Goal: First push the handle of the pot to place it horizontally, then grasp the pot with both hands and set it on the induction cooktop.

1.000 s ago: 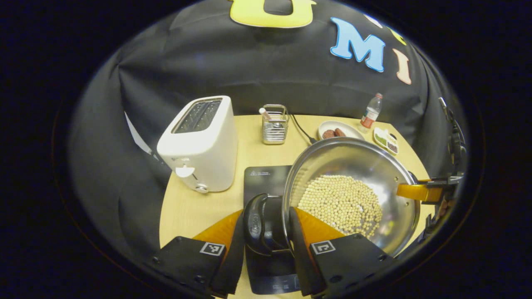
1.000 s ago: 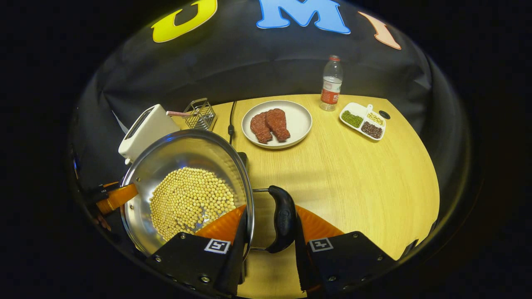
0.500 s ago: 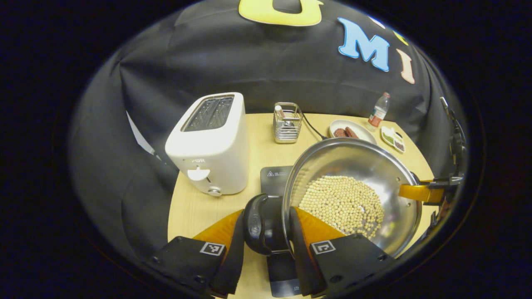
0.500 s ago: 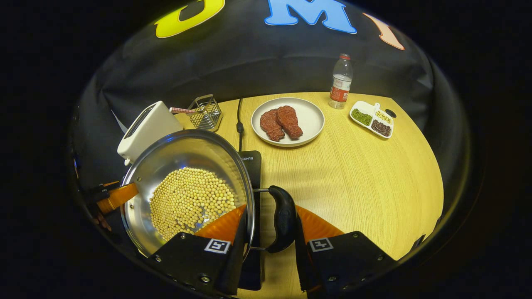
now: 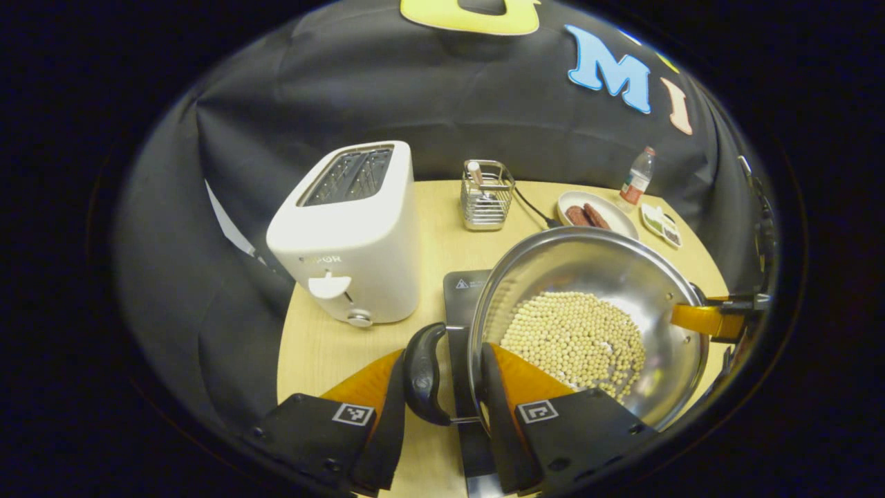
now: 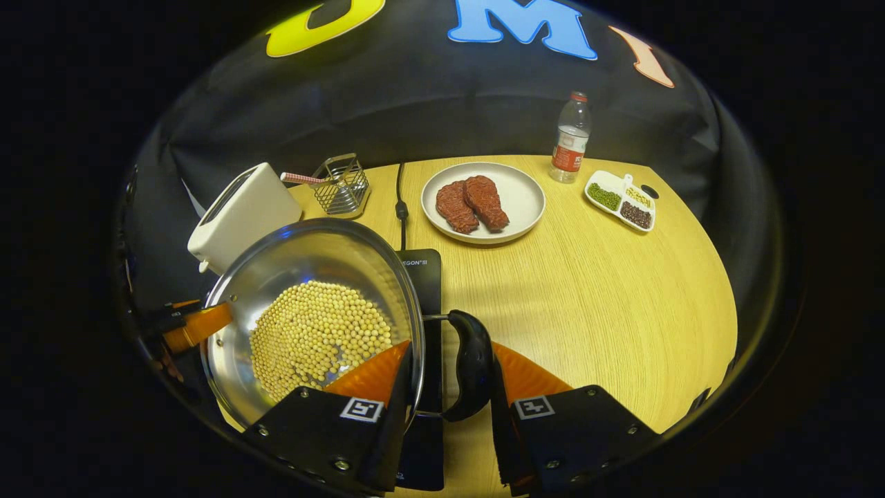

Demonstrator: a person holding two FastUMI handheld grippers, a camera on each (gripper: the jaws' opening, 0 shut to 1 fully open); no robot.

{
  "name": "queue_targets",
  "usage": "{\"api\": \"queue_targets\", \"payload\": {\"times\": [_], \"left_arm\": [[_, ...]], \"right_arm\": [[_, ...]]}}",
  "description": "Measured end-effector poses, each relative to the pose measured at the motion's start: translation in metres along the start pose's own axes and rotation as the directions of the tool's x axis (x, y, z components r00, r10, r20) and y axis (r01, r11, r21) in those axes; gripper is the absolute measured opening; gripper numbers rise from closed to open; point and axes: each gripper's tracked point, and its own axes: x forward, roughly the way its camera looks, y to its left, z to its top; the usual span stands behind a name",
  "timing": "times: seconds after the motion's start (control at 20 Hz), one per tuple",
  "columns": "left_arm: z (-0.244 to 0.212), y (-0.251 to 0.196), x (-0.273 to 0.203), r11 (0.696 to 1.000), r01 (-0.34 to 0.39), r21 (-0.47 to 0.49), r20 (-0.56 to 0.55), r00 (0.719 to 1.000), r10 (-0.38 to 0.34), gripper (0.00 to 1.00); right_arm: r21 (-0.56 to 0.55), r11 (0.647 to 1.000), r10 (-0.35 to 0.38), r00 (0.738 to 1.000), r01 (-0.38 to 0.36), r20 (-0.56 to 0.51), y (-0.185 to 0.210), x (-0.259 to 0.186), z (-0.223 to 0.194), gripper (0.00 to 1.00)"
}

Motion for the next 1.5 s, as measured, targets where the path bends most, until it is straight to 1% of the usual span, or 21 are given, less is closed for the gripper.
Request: {"api": "queue_targets", "payload": {"times": [0.15, 0.25, 0.3, 0.35, 0.4, 0.45, 0.5, 0.55, 0.6, 0.7, 0.8, 0.95, 1.05, 1.15, 1.25, 1.35, 1.5], "left_arm": [[-0.001, -0.001, -0.002, 1.0, -0.005, -0.01, 0.003, 1.0, 0.005, 0.58], [-0.001, 0.002, 0.0, 1.0, -0.018, 0.002, 0.013, 1.0, 0.018, 0.64], [-0.001, 0.003, -0.001, 1.0, -0.026, 0.005, 0.015, 1.0, 0.026, 0.69], [0.003, 0.004, -0.002, 0.999, -0.037, 0.012, 0.031, 0.999, 0.037, 0.65], [0.009, 0.006, -0.002, 0.999, -0.051, 0.017, 0.058, 0.997, 0.05, 0.7], [0.016, 0.006, -0.005, 0.998, -0.055, 0.011, 0.078, 0.996, 0.054, 0.71], [0.02, 0.004, -0.008, 0.998, -0.058, -0.004, 0.09, 0.994, 0.058, 0.72], [0.023, 0.0, -0.015, 0.998, -0.056, -0.017, 0.101, 0.993, 0.058, 0.72], [0.028, -0.002, -0.019, 0.998, -0.061, -0.029, 0.116, 0.991, 0.064, 0.78], [0.04, -0.011, -0.031, 0.996, -0.068, -0.052, 0.158, 0.984, 0.076, 0.8], [0.055, -0.024, -0.052, 0.995, -0.081, -0.062, 0.215, 0.972, 0.093, 0.82], [0.091, -0.07, -0.094, 0.997, -0.066, -0.051, 0.327, 0.942, 0.079, 0.82], [0.121, -0.109, -0.125, 0.998, -0.052, -0.04, 0.409, 0.91, 0.063, 0.82], [0.147, -0.147, -0.156, 0.998, -0.036, -0.043, 0.491, 0.87, 0.052, 0.82], [0.166, -0.186, -0.19, 0.999, -0.02, -0.046, 0.564, 0.825, 0.042, 0.82], [0.182, -0.226, -0.236, 0.999, -0.01, -0.046, 0.632, 0.774, 0.037, 0.82], [0.2, -0.271, -0.291, 0.999, -0.026, -0.043, 0.716, 0.697, 0.049, 0.82]], "right_arm": [[0.01, 1.0, -0.001, 1.0, 0.001, 0.014, -0.001, 0.002, -0.001, 0.54], [0.021, 1.0, 0.009, 1.0, -0.01, 0.02, -0.001, 0.003, -0.002, 0.54], [0.024, 1.0, 0.017, 1.0, -0.017, 0.023, -0.001, 0.003, -0.001, 0.54], [0.018, 0.999, 0.027, 0.999, -0.028, 0.027, -0.001, 0.003, 0.001, 0.54], [0.01, 0.999, 0.039, 0.999, -0.039, 0.029, 0.0, 0.002, 0.001, 0.58], [-0.009, 0.999, 0.049, 0.998, -0.049, 0.046, -0.001, 0.0, 0.007, 0.59], [-0.035, 0.998, 0.058, 0.995, -0.055, 0.076, -0.002, -0.006, 0.016, 0.55], [-0.057, 0.996, 0.073, 0.992, -0.068, 0.105, -0.002, -0.013, 0.026, 0.64], [-0.074, 0.994, 0.093, 0.988, -0.084, 0.127, -0.001, -0.021, 0.033, 0.71], [-0.094, 0.991, 0.111, 0.979, -0.096, 0.168, -0.006, -0.036, 0.048, 0.79], [-0.107, 0.99, 0.118, 0.969, -0.096, 0.217, -0.017, -0.055, 0.063, 0.79], [-0.119, 0.989, 0.123, 0.946, -0.091, 0.3, -0.039, -0.09, 0.087, 0.79], [-0.128, 0.989, 0.122, 0.92, -0.079, 0.373, -0.056, -0.119, 0.106, 0.79], [-0.131, 0.989, 0.124, 0.883, -0.072, 0.452, -0.074, -0.152, 0.124, 0.79], [-0.13, 0.99, 0.118, 0.84, -0.057, 0.53, -0.096, -0.186, 0.141, 0.78], [-0.119, 0.992, 0.11, 0.791, -0.047, 0.602, -0.118, -0.227, 0.152, 0.79], [-0.101, 0.995, 0.085, 0.715, -0.021, 0.694, -0.154, -0.276, 0.168, 0.78]]}}
